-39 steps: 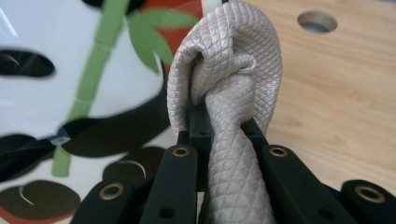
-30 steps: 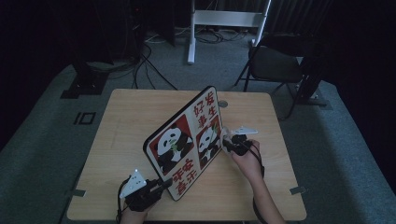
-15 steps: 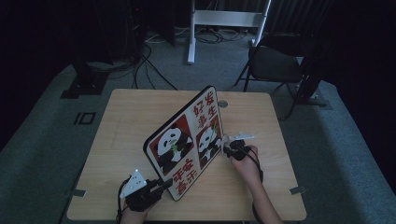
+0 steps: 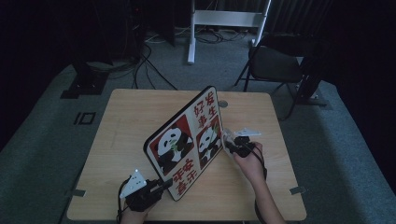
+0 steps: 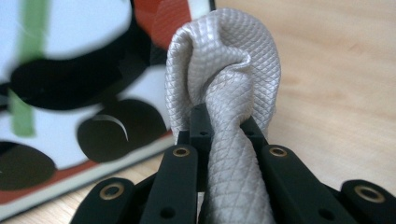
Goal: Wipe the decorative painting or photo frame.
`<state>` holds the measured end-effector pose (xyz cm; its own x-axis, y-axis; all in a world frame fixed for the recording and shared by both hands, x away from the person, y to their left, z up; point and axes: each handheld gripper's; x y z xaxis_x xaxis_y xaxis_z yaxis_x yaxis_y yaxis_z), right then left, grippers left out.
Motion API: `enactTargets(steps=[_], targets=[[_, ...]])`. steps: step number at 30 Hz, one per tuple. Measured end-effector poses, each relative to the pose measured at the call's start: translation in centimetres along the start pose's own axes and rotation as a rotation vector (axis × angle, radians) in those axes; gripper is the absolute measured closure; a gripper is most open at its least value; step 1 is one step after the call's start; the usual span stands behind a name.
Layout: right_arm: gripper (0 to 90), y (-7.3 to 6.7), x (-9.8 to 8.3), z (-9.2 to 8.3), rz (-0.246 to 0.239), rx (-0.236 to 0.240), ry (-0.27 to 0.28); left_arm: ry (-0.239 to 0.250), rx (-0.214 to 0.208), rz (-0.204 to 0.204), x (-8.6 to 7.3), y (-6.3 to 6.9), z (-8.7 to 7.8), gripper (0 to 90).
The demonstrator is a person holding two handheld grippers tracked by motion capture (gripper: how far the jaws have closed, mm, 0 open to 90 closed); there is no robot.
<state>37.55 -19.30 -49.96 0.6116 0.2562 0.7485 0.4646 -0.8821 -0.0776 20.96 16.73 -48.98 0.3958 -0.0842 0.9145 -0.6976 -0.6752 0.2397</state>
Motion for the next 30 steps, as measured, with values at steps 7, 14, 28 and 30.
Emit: enactTargets(steps=[7,14,28,30], targets=[[81.7,-0.1,2.2,-2.8,-0.003,0.004,0.089,0.001,-0.003,-0.003,0.0,0.0,0.0,77.4],[81.6,-0.5,3.9,-5.4,-0.016,0.014,0.178,0.0,-0.001,-0.003,0.0,0.0,0.0,77.5],[81.6,-2.3,9.0,-9.7,-0.057,0.045,0.344,-0.001,0.002,-0.008,0.0,0.0,0.0,77.6],[81.6,-2.6,9.7,-10.1,-0.066,0.049,0.36,-0.001,0.0,-0.009,0.0,0.0,0.0,77.7]])
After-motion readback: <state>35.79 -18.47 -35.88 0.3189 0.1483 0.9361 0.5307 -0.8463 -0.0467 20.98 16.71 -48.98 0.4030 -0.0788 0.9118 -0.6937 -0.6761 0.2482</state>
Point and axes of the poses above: each handheld gripper's, and its own axes: z roughly forward along the jaws, x roughly out of its top, y roughly to its right
